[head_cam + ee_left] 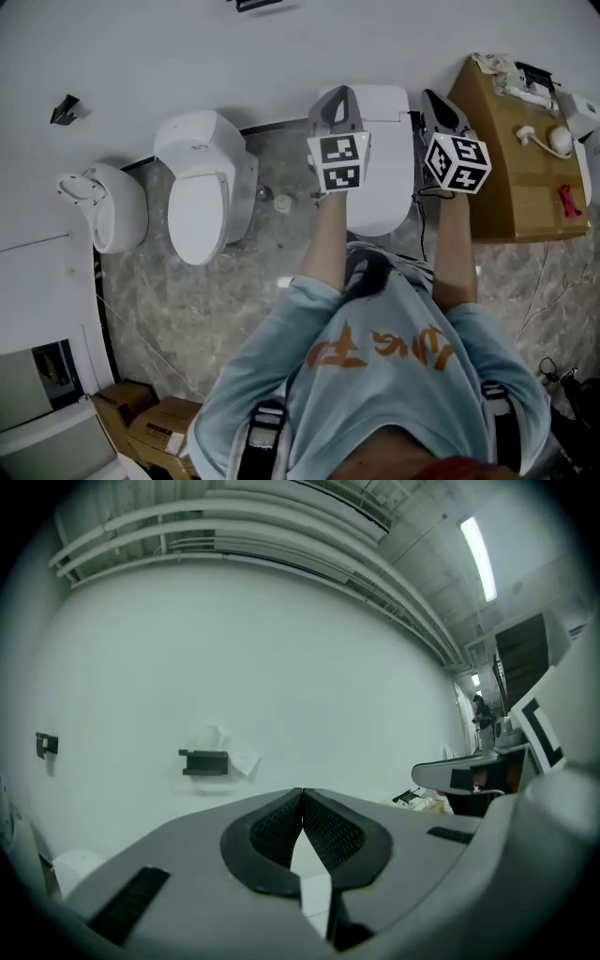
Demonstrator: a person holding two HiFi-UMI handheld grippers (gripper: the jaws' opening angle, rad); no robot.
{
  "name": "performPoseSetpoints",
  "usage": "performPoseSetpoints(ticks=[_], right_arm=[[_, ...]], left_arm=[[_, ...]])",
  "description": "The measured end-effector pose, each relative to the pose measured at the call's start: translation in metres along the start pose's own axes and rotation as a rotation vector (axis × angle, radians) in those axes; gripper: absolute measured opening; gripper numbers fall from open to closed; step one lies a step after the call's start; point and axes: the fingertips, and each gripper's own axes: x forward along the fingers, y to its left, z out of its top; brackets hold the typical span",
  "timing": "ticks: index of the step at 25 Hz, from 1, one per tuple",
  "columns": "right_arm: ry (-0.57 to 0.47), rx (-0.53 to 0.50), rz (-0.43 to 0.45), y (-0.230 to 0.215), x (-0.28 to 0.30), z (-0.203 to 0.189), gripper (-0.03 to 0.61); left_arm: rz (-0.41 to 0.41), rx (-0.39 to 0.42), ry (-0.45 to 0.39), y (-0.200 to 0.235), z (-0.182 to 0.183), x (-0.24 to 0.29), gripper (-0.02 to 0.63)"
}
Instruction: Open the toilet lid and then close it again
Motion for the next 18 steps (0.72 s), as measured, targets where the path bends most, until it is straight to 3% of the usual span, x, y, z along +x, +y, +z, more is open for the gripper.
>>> performPoseSetpoints(ticks=[5, 18], right_arm=[[-0.071, -0.059, -0.025, 0.004, 0.0, 0.028, 0.012], [-0.097, -0.092, -0.02, 0.001, -0.005, 0.033, 0.012]], left_arm=[[0.006, 0.023, -0.052, 0.0, 0.021, -0.003, 0.026], [0.033, 0.054, -0.082, -0.005, 0.029, 0.0, 0.026]])
